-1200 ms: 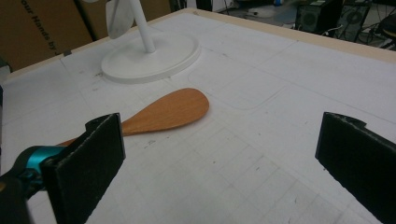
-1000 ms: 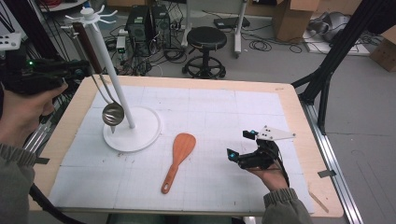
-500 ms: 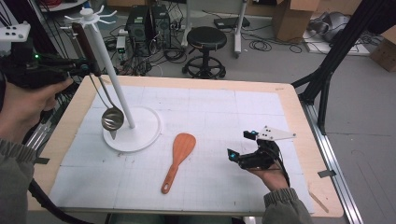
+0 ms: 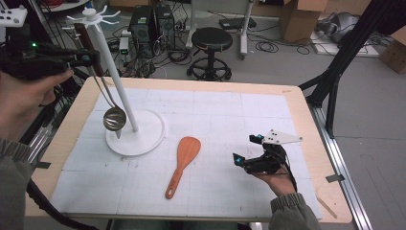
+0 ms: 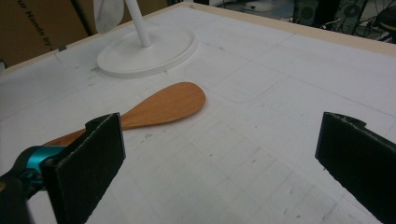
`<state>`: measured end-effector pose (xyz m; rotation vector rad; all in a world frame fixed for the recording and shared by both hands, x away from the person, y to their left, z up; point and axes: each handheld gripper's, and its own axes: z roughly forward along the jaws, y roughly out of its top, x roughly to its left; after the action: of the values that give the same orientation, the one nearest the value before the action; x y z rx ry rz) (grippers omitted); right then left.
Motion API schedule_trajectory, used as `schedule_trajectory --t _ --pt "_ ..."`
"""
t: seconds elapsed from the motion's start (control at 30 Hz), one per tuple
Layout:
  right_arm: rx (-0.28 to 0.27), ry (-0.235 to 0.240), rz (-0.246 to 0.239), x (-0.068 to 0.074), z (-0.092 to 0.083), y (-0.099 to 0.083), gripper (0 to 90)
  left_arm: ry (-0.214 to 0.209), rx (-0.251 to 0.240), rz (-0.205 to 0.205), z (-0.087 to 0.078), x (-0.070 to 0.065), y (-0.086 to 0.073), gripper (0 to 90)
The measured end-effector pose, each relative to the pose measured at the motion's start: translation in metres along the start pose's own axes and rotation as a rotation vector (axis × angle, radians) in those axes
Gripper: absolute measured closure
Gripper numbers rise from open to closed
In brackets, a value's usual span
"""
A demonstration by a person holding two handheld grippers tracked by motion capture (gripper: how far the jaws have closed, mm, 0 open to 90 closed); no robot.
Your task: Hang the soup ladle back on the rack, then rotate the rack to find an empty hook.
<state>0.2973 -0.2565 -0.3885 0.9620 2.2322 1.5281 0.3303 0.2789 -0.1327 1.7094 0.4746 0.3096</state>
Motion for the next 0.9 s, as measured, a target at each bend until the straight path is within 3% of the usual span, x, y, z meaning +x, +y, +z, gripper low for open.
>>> schedule_trajectory --t 0.43,0.9 --pt "0.004 0.001 0.002 -0.001 0.000 0.000 0.3 0.025 0.006 0.012 0.001 0.005 0.017 89.7" --pt "0.002 0.004 -0.001 -0.001 0.000 0.000 0.3 0.065 0.010 0.016 -0.002 0.009 0.019 89.7"
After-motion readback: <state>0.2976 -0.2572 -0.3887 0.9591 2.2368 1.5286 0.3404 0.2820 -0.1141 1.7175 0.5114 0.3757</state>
